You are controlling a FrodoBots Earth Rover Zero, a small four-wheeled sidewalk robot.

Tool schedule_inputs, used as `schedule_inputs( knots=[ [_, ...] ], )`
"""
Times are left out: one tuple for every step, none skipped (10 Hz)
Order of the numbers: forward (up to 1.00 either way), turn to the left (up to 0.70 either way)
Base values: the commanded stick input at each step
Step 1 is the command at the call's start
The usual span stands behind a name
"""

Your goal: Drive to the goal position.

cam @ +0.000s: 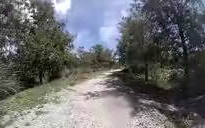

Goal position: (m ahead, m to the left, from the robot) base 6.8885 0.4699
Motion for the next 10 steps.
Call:
schedule_inputs(
  knots=[
    [0.70,0.00],
    [0.70,0.00],
    [0.70,0.00],
    [0.70,0.00],
    [0.70,0.00],
    [0.70,0.00],
    [0.70,0.00],
    [0.70,0.00],
    [0.70,0.00],
    [0.70,0.00]
  ],
)
